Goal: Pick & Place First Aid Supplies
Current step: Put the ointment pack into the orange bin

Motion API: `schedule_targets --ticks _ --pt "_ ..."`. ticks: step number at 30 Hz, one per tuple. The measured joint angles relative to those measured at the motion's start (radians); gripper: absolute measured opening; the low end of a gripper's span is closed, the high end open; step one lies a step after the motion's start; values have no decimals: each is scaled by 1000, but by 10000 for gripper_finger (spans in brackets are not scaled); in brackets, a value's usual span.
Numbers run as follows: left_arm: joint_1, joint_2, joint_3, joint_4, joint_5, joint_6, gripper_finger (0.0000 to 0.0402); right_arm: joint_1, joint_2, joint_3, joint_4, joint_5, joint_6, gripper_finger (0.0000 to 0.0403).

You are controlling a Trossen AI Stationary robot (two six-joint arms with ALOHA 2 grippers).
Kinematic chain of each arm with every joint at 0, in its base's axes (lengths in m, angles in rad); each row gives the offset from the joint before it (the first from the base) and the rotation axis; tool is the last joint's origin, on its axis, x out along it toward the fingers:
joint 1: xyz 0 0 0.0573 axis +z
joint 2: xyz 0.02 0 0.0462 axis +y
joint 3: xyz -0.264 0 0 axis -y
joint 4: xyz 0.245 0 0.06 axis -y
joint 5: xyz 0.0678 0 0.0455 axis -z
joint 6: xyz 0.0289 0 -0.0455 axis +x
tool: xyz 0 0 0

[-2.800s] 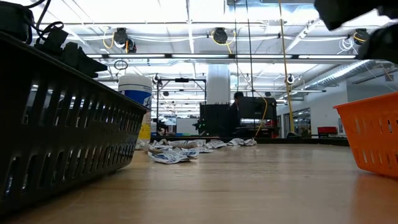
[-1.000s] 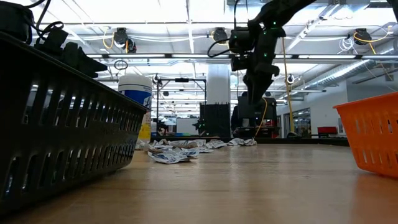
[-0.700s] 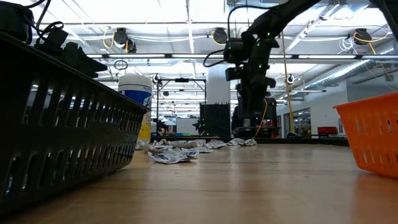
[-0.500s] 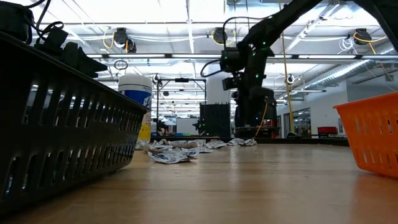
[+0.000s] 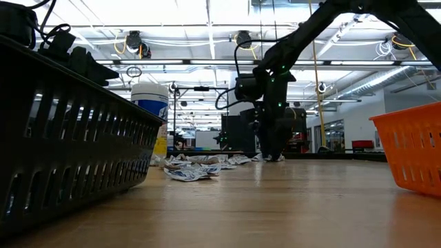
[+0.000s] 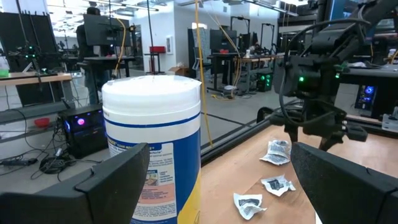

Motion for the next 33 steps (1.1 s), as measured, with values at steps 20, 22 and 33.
schedule_targets --ticks 20,22,33 --pt "0 0 0 0 1 0 397 45 -43 19 -55 85 69 3" --pt "0 0 0 0 0 0 397 45 -71 29 -81 85 117 4" --pt "0 0 0 0 0 0 397 81 -199 47 -143 89 726 2"
